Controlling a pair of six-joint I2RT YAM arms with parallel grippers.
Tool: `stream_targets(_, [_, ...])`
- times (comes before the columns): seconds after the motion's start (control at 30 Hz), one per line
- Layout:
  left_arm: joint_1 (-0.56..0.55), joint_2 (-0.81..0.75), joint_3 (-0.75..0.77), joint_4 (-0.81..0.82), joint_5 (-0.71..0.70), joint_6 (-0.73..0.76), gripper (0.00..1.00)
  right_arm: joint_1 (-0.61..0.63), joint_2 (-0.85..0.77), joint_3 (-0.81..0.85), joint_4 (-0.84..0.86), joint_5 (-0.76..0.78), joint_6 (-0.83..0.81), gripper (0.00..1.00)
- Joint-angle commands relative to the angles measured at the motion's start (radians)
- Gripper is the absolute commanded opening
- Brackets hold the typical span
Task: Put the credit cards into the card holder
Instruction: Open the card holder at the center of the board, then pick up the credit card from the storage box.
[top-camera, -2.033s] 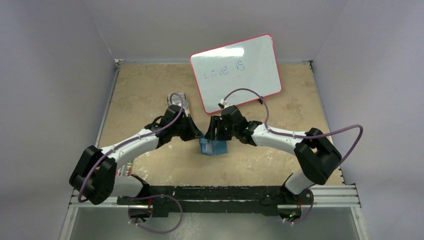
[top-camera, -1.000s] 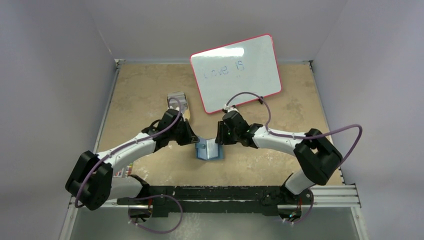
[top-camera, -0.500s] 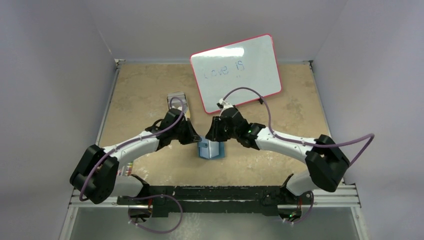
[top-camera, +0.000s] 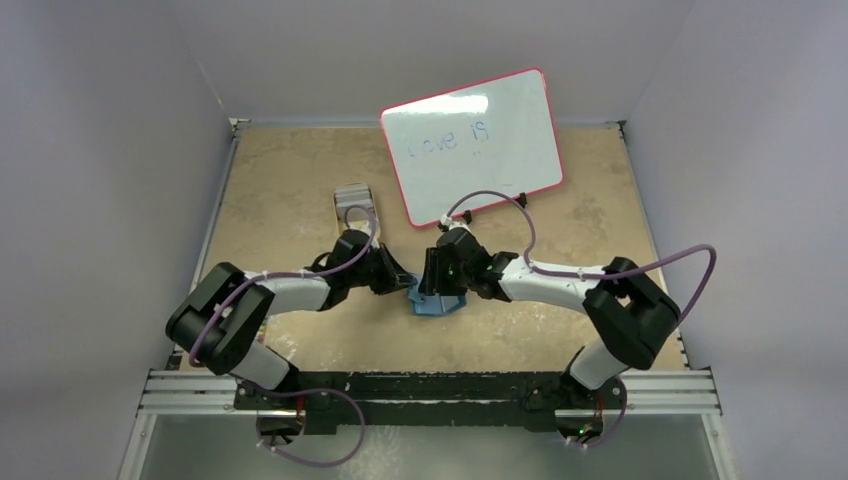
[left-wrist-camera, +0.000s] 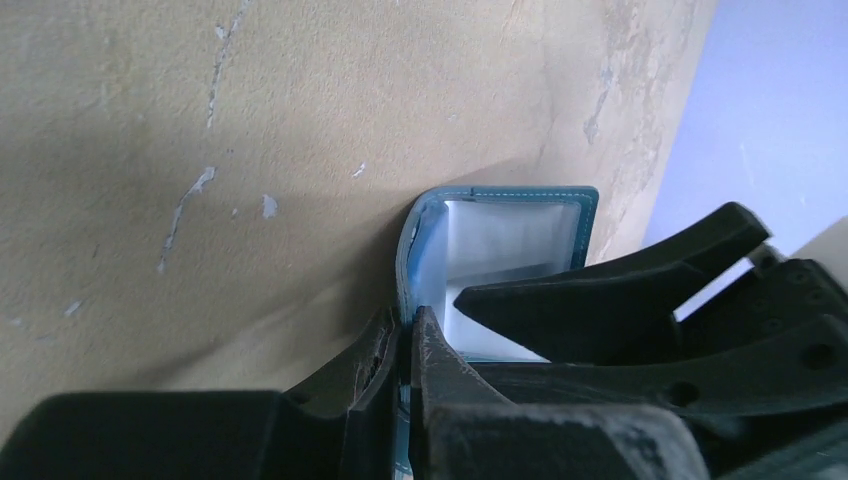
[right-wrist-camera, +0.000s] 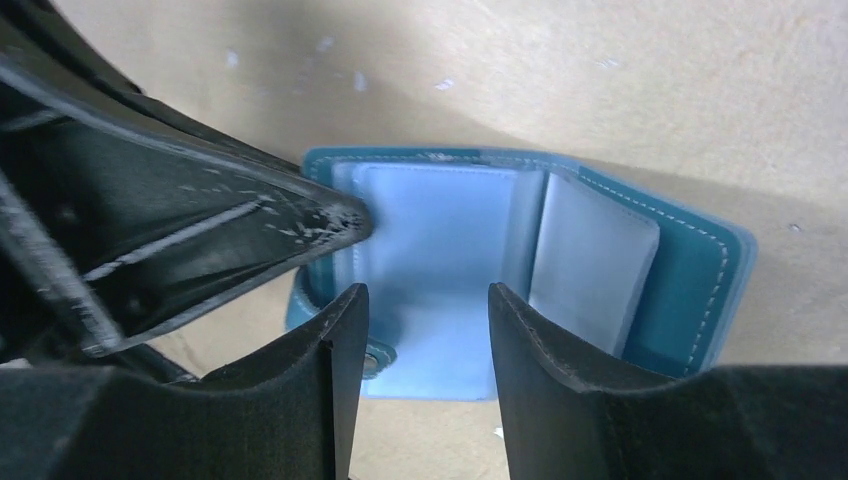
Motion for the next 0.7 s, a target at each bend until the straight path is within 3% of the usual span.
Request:
stream_targets(0.0, [-0.001,0.037,-0.006,0.209,0.036,-0.056,0.01,0.0,0.031,-0.006,-0.032,0.082,0.01,0.51])
stream_targets(0.07, [-0.001,0.018,0.004,0.148,0.002,-0.028,0.12,0.0,0.044,0.002,-0.048,0.125,0.01,0.52])
stream_targets(0.17, [-0.001,-0.042,0.056,-0.082,-0.1,0.056,0.31,0.0,0.065,0.024,-0.079,0.177,-0.004,0.52])
stream_targets(0.23, [0.0,-0.086,0.117,-0.248,-0.19,0.117,0.38,0.001,0.077,0.036,-0.098,0.198,-0.013,0.52])
stream_targets(0.5, [0.017,-0.202,0.385,-0.673,-0.545,0.361,0.54,0.001,0.063,0.034,-0.117,0.218,-0.034,0.53])
stream_targets(0.67, [0.028,-0.208,0.488,-0.745,-0.597,0.719,0.57,0.001,0.049,0.02,-0.099,0.207,-0.049,0.53])
